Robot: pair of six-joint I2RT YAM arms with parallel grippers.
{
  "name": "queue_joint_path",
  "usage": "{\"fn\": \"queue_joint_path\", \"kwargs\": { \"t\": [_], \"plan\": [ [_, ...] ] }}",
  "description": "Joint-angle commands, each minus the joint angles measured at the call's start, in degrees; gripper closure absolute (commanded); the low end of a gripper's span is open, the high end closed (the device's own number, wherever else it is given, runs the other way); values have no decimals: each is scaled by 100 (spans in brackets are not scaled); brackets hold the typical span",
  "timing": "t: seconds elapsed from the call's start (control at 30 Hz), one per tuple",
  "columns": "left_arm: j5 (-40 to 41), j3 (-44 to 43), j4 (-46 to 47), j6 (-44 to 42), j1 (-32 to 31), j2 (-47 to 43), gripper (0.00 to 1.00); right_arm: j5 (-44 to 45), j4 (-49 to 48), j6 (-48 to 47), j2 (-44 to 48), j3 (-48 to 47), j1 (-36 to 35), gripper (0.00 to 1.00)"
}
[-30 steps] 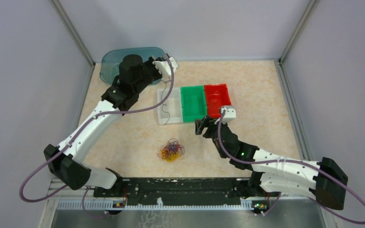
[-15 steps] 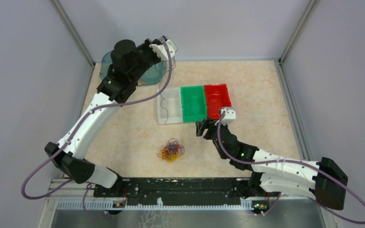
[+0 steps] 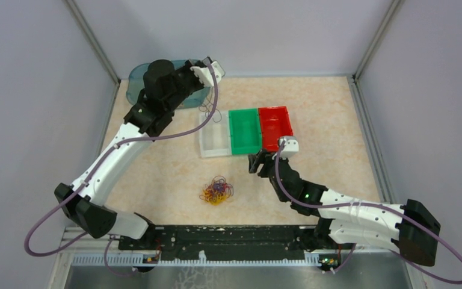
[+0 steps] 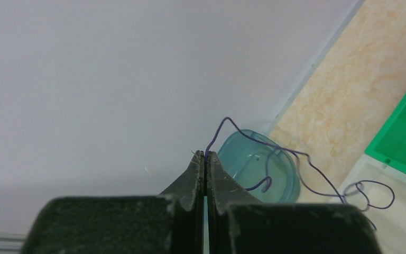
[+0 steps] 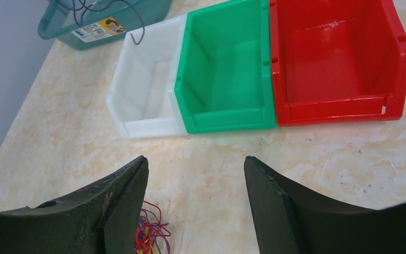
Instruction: Untangle the cables
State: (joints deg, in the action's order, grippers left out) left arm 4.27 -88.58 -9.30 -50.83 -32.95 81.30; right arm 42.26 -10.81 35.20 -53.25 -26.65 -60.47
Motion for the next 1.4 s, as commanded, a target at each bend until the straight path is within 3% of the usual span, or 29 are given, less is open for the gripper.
{"fn": "queue_joint_path", "kwargs": {
  "t": [0.0,0.27,1.0,1.37],
  "plan": [
    [-137,545,-19,161,25,-285,100,89,-45,82,77,-81,50,33],
    [-112,1670,222,233,25,-484,100,116,34,99,164,-89,53,33],
    [-360,2436,-241,1288,25,-92,100,127,202,303,395,29,53,34],
    [-497,2421,-363,1561,25,830,100,196,234,356,400,63,53,34]
  ]
}}
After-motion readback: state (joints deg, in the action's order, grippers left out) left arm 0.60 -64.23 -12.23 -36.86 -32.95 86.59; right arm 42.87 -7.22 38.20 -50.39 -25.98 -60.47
